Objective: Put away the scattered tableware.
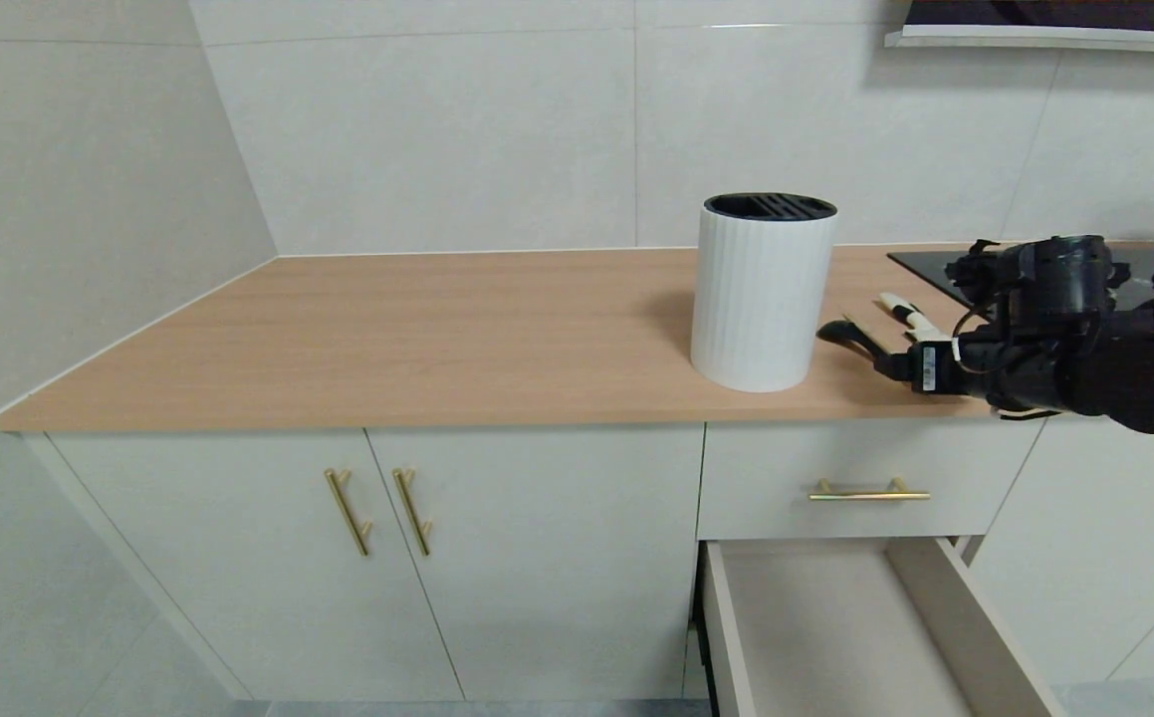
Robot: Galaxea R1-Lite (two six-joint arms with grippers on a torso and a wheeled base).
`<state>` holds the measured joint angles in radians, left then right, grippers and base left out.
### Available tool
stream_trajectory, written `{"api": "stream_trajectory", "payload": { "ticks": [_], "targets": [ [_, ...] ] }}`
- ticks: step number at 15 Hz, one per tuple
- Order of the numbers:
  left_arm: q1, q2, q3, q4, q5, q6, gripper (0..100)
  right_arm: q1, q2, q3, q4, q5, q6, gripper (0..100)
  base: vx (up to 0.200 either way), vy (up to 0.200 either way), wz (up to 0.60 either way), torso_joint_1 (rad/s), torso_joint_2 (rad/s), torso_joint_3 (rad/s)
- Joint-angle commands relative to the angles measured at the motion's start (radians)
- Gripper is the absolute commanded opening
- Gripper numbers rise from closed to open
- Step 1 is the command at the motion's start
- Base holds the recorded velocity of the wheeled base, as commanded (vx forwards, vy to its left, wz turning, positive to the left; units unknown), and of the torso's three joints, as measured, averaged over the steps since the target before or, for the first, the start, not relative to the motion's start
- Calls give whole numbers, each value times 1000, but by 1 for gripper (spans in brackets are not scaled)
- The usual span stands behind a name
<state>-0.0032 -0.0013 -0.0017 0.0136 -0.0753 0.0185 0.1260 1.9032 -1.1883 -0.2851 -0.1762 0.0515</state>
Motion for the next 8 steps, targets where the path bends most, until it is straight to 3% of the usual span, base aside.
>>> {"api": "stream_trajectory", "payload": {
  "ticks": [1, 8],
  "targets": [
    [0, 1, 0, 0, 0, 0, 100, 1, 22, 22, -40, 0, -2, 100, 0, 0, 0, 0, 0, 0],
    [0, 1, 0, 0, 0, 0, 100, 0, 48, 19, -62, 0, -4, 100, 0, 0, 0, 0, 0, 0]
  ]
}}
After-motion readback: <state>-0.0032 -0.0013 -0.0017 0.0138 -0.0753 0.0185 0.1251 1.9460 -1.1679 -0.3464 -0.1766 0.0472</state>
